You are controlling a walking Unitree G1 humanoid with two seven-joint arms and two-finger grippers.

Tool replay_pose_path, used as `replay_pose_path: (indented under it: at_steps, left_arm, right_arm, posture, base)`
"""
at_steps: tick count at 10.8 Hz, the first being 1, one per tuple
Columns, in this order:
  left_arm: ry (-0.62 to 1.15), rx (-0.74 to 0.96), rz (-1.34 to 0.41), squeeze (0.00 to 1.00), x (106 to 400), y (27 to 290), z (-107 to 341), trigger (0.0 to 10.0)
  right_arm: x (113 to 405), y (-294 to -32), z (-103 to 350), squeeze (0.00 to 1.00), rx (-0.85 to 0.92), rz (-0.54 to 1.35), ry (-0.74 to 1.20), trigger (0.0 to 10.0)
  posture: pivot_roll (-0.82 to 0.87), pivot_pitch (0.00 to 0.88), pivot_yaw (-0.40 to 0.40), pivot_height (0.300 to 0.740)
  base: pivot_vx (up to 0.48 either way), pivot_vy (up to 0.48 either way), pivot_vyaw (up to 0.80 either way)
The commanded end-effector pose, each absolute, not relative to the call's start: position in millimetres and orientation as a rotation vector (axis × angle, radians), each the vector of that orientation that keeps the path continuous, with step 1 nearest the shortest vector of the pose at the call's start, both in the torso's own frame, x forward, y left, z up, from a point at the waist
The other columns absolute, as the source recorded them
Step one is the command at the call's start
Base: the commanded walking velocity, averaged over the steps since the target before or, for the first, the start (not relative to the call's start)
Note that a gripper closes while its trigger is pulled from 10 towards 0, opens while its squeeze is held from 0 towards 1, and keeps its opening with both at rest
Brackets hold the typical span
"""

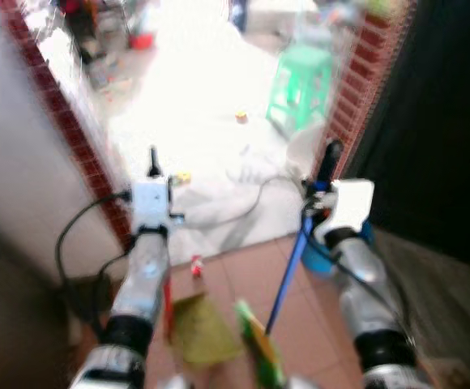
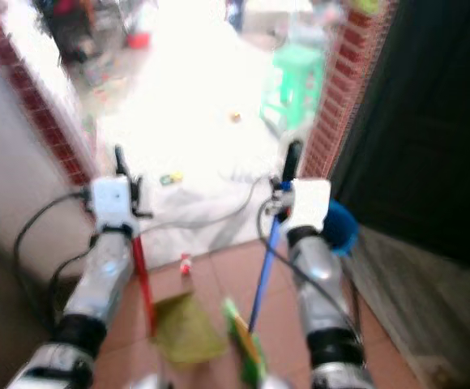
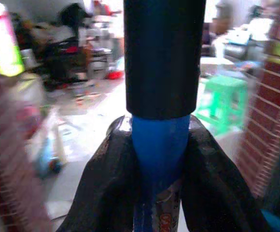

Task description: Sweep floor

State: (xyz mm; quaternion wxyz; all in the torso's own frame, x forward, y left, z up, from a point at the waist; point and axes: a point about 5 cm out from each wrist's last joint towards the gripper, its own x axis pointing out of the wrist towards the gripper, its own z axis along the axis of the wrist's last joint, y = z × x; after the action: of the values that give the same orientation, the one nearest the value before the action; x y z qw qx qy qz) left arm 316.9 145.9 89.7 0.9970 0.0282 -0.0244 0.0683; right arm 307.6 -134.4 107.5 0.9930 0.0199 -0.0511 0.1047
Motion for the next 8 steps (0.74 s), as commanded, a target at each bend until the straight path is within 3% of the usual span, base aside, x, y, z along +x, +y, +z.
replay_pose_path:
  at_steps: [1,5,8]
  left_arm:
    - [-0.123,0.071,0.125,0.0,321.8,145.4,106.7,10.0]
    - [-0.104,0.021,0.266,0.0,318.7,166.9,104.0,10.0]
    - [-0.091,-0.005,0.229,0.0,318.4,164.4,102.1,10.0]
  right_arm:
    - [310.0,-132.8,117.4,0.0,0.037,0.224,-0.146,10.0]
    - [309.3,-130.1,118.9,0.0,0.022,0.264,-0.158,10.0]
    - [311.3,-130.1,120.7,0.0,0.037,0.264,-0.164,10.0]
  posture:
    - [-0.1,0.0,0.035,0.74]
    - [-0.1,0.0,0.032,0.74]
    - [-0.1,0.0,0.031,0.74]
  base:
    - [0.0,0.0,0.0]
    - [0.0,0.0,0.72]
    - [0.0,0.0,0.69]
